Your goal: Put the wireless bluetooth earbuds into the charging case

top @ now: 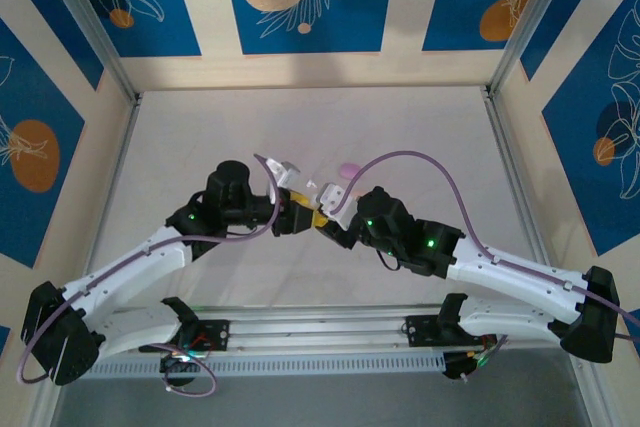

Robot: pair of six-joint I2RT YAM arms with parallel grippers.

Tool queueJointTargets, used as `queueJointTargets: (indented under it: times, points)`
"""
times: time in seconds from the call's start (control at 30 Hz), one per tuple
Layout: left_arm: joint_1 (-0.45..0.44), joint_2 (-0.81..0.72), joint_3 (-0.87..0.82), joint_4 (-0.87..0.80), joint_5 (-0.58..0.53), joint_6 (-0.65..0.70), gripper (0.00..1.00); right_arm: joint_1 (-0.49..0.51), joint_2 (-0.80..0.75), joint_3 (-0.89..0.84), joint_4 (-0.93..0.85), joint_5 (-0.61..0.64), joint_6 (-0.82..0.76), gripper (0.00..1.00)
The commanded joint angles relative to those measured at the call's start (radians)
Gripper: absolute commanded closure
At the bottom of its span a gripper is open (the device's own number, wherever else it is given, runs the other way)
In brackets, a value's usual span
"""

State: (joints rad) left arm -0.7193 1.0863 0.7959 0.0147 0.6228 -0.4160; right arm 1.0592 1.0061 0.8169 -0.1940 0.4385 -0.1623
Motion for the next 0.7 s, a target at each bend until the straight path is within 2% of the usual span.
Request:
queueJointTargets:
  times: [0.0,0.17,0.27,0.4,0.57,0.67]
  points:
    - [-0.019,0.016,0.036,-0.012,-0.025,0.016,0.61,0.004,-0.003,0.018,0.059,-0.018,-0.038,0.63]
    - [-0.023,0.038,0.050,-0.038,-0.043,0.020,0.69,0.009,-0.007,0.009,0.084,-0.009,-0.063,0.63]
    - [-0.024,0.041,0.055,-0.051,-0.054,0.025,0.78,0.014,-0.009,0.005,0.100,0.006,-0.074,0.62]
    - [-0.026,0.037,0.053,-0.066,-0.084,0.029,0.83,0.031,-0.017,-0.006,0.122,0.010,-0.113,0.61]
    - [-0.026,-0.006,0.020,-0.004,-0.107,0.032,0.91,0.038,-0.045,-0.028,0.126,0.022,-0.125,0.50]
    - [-0.025,-0.068,-0.037,0.100,-0.094,0.034,0.92,0.020,-0.101,-0.091,0.158,-0.042,-0.151,0.45]
